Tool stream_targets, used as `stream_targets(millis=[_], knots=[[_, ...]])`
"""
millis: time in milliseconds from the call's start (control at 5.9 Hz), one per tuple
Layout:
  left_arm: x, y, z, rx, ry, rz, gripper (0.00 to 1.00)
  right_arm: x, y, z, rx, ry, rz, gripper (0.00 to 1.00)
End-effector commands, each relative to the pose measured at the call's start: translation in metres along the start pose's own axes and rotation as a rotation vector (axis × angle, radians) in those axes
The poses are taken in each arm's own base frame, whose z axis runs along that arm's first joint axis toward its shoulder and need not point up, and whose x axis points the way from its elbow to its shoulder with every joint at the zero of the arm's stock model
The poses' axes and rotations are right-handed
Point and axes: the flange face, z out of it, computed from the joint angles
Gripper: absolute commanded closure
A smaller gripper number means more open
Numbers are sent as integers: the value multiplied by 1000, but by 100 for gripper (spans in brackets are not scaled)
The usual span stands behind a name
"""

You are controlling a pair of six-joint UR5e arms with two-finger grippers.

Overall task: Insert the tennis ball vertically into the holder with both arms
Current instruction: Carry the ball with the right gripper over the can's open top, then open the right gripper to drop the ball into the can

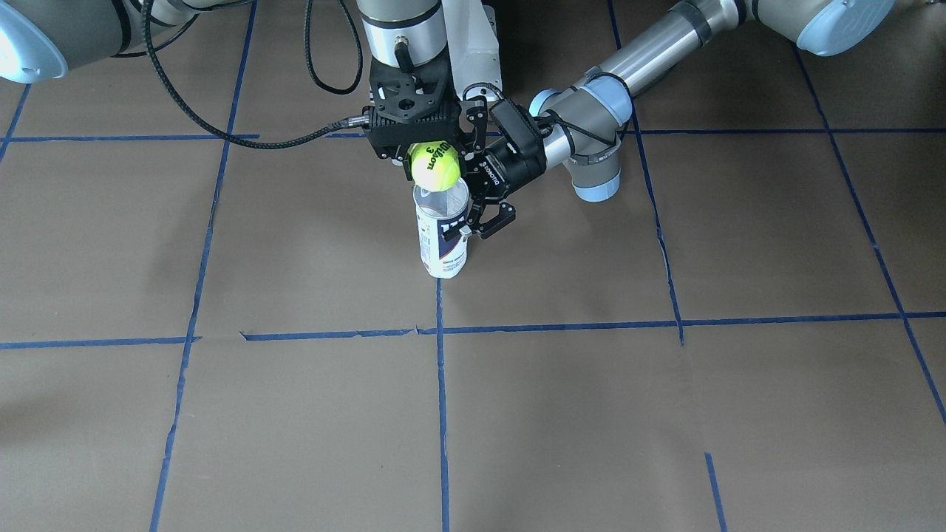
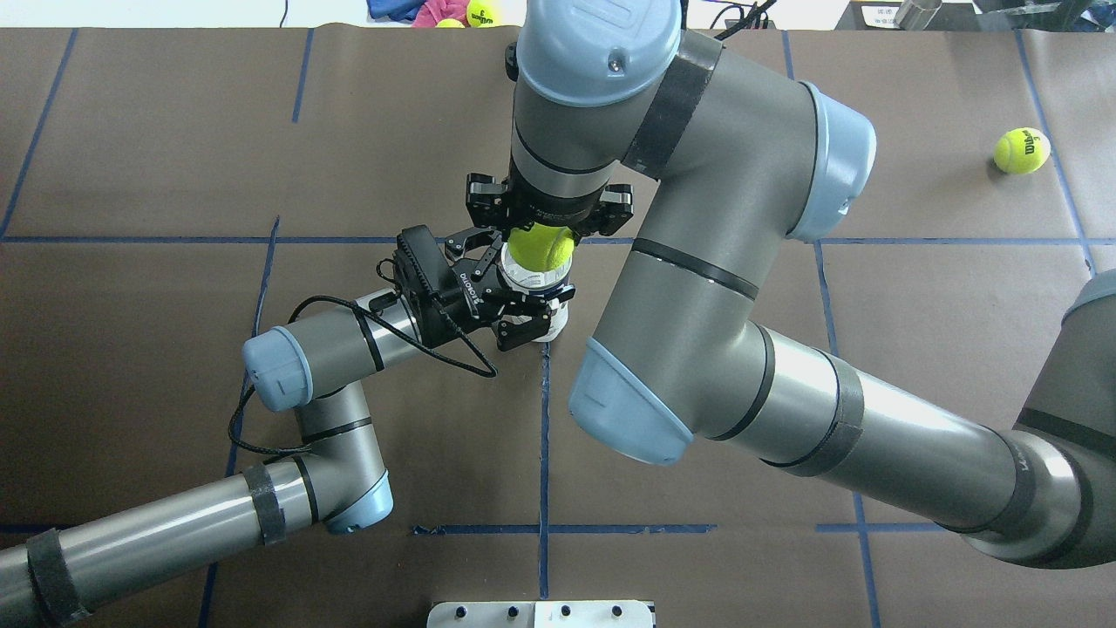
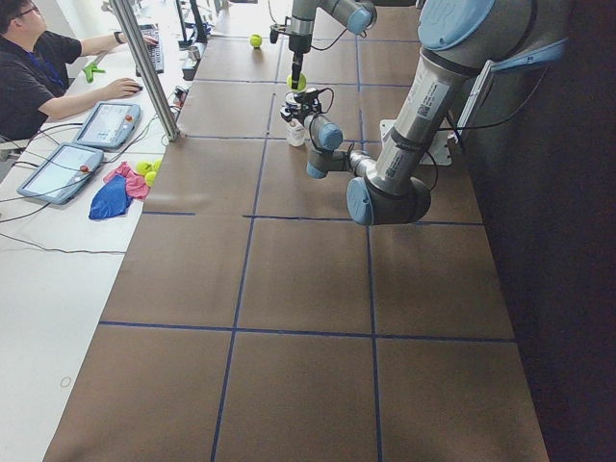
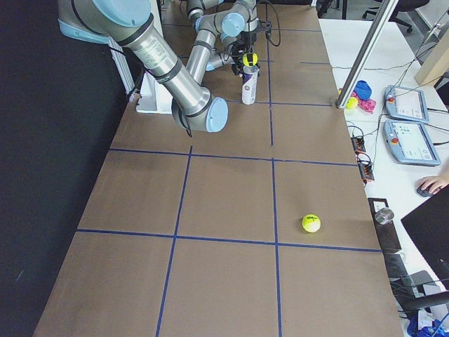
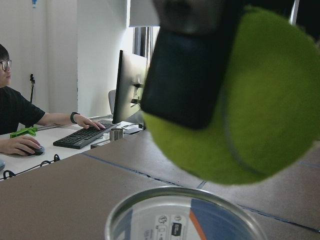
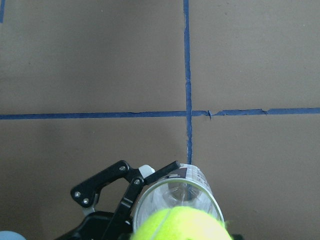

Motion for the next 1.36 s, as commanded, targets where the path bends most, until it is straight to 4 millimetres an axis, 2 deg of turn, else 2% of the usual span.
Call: stream_targets(millis=[0,678,847,1016,1186], knots=[[-1,0,0,1,-1,1,11,-3,2,4,25,13,-7,3],[-1,0,0,1,-1,1,12,-2,2,4,19,10,-21,2],[-2,-1,0,1,-2,1,12,7,-10,0,25,15,-45,2],[-4,-2,0,2,-5,2,12,43,-41,-6,-16,14,-76,2],[-4,-3,0,4,-4,3,12,94,-73,-5,-30,36,-123,2]])
